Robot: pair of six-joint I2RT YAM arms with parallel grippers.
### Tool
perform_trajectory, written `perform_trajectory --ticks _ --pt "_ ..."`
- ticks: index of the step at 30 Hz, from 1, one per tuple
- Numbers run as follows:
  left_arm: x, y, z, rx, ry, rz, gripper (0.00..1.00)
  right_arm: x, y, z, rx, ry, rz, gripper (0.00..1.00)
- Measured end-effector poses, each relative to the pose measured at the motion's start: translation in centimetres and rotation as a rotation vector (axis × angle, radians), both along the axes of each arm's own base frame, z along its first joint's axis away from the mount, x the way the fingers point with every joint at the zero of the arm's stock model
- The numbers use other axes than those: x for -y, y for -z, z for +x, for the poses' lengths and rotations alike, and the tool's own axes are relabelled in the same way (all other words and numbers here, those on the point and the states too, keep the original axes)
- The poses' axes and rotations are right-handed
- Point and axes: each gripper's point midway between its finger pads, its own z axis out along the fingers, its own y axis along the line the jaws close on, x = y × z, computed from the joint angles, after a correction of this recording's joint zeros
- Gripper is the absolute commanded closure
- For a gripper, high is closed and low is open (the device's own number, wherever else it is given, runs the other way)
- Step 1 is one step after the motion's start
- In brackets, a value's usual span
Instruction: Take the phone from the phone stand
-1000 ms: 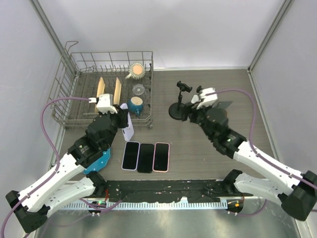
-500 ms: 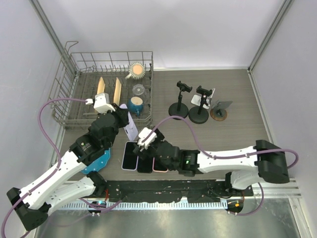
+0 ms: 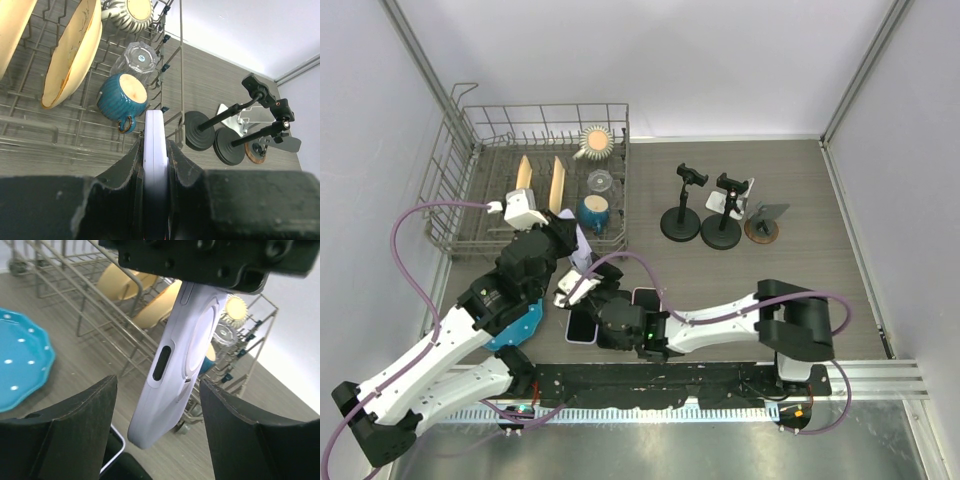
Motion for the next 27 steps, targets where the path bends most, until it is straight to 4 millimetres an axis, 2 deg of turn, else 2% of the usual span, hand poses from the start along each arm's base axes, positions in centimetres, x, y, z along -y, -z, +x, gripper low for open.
perform_trajectory --ticks 3,4,6,7,10,12,13,18,19,21,22,25,27 --pt "0.0 0.0 0.0 -0.002 0.000 0.000 1.00 0.1 0.5 0.7 0.056 0.069 -0.018 0.44" --pt "0.0 0.0 0.0 -0.002 0.000 -0.001 1.00 0.3 0.5 0.9 0.074 0.096 -0.021 0.54" --pt "0.0 0.1 0.0 -0.003 0.000 -0.001 0.99 0.5 0.5 1.2 0.119 0.151 -0.031 0.65" --pt "0.0 0.1 0.0 -0.003 0.000 -0.002 0.98 0.6 0.4 1.3 0.134 0.175 -0.030 0.80" --pt "-0.7 0.3 0.1 -0.009 -0.038 -0.005 0.94 1.3 0.3 1.5 0.182 0.282 -0.075 0.99" --pt "-1.1 0.2 0.2 -0.012 -0.068 -0.029 0.86 1.4 0.0 1.7 0.199 0.337 -0.083 0.99" --pt "-1.1 0.2 0.2 -0.010 -0.069 -0.033 0.76 1.4 -0.1 1.7 0.205 0.350 -0.085 0.99" --pt "-0.9 -0.2 -0.2 0.000 -0.032 -0.029 0.52 1.7 -0.5 1.2 0.226 0.383 -0.118 0.99" --pt "-0.8 -0.3 -0.3 0.002 -0.021 -0.027 0.40 1.8 -0.5 1.2 0.229 0.385 -0.127 0.99" --pt "-0.6 -0.7 -0.3 0.018 -0.006 -0.026 0.29 2.0 -0.4 1.2 0.232 0.394 -0.147 0.99" --pt "-0.5 -1.2 -0.4 0.034 0.001 -0.031 0.19 2.1 -0.2 1.2 0.234 0.396 -0.164 0.99" --pt "-0.8 -2.7 -0.6 0.099 0.011 -0.049 0.08 2.7 0.7 1.1 0.234 0.409 -0.222 0.99" --pt "-1.1 -3.8 -0.9 0.148 0.022 -0.056 0.04 3.2 1.4 1.1 0.233 0.418 -0.262 0.99"
